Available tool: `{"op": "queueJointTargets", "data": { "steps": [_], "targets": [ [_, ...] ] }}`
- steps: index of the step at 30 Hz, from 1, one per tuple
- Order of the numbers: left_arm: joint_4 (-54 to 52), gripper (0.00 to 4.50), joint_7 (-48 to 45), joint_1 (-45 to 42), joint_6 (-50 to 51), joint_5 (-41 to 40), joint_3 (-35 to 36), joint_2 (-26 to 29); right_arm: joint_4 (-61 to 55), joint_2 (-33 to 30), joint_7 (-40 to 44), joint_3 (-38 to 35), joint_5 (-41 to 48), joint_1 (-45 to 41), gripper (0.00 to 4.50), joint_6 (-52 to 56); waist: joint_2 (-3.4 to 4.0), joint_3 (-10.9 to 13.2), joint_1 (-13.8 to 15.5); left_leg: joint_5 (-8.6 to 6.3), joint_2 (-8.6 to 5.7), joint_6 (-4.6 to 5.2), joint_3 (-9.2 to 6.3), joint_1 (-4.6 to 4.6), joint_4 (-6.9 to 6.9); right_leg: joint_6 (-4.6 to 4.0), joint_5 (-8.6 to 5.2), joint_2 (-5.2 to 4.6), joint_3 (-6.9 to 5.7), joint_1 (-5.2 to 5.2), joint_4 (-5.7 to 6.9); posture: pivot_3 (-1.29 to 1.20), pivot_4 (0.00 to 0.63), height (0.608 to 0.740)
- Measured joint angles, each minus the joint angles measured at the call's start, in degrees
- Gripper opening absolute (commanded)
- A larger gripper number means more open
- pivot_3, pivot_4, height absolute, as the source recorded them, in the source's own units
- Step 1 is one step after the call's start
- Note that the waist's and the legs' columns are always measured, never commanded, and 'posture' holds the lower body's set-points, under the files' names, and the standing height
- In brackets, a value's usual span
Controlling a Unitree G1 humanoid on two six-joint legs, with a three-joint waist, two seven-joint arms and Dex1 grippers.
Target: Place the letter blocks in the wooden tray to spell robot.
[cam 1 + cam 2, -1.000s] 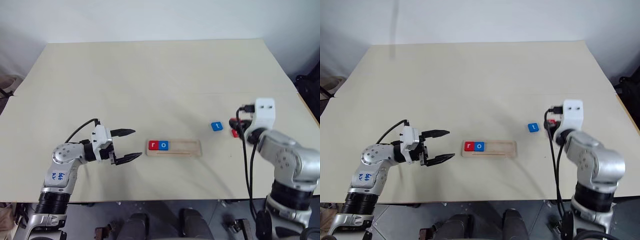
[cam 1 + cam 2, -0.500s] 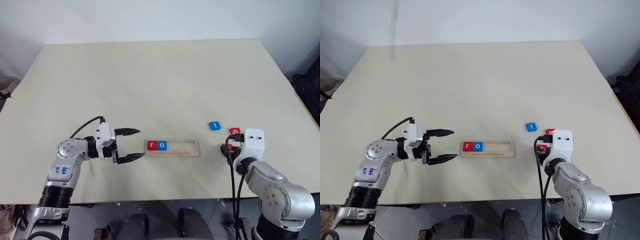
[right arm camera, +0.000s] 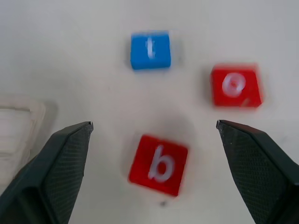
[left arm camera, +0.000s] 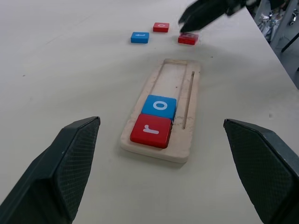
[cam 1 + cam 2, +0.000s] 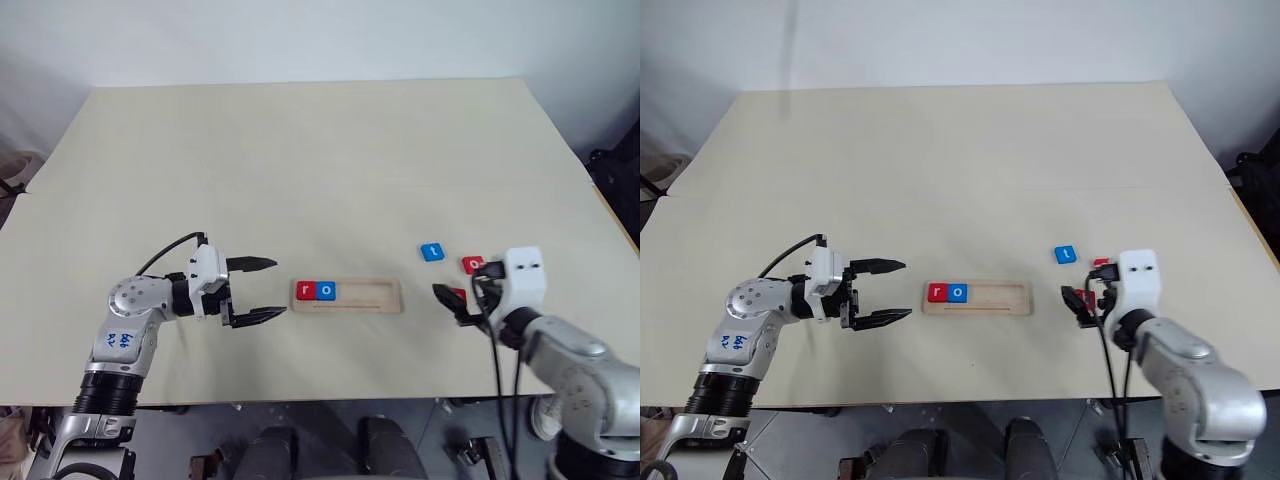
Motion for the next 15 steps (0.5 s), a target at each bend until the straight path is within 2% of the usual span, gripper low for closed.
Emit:
{"op": "queueJointTargets", "data": {
  "steps": [4,10,15],
  "targets": [
    [-0.01,4.50,0.31,0.10,-0.06,0.00,0.06,0.02,5.84,-8.46,13.90,-0.82,1.60,5.35,4.47,-12.62,-0.03,0.02,0.11,0.00,0.00,0.01,0.01,0.00,0.03,0.00,0.00,0.00,-0.05,0.07,-0.04,0.00,0.150,0.740],
    [-0.44,4.50,-0.49,1.10,-1.42,-0.24,0.40,0.88,26.18,-19.52,44.34,-0.31,-2.06,14.26,4.47,-48.21,-0.08,0.05,0.66,-0.01,0.02,0.06,0.09,0.10,0.10,0.02,0.01,0.01,-0.11,0.29,-0.41,0.00,0.150,0.740],
    [-3.31,4.50,-2.08,2.35,-0.76,-2.24,1.21,2.39,41.81,-24.00,53.85,2.10,-5.60,10.84,4.47,-62.76,-0.06,0.06,0.62,0.00,0.09,0.03,0.08,0.14,0.11,0.01,0.01,0.02,-0.11,0.27,-0.38,0.00,0.150,0.740]
  ]
}}
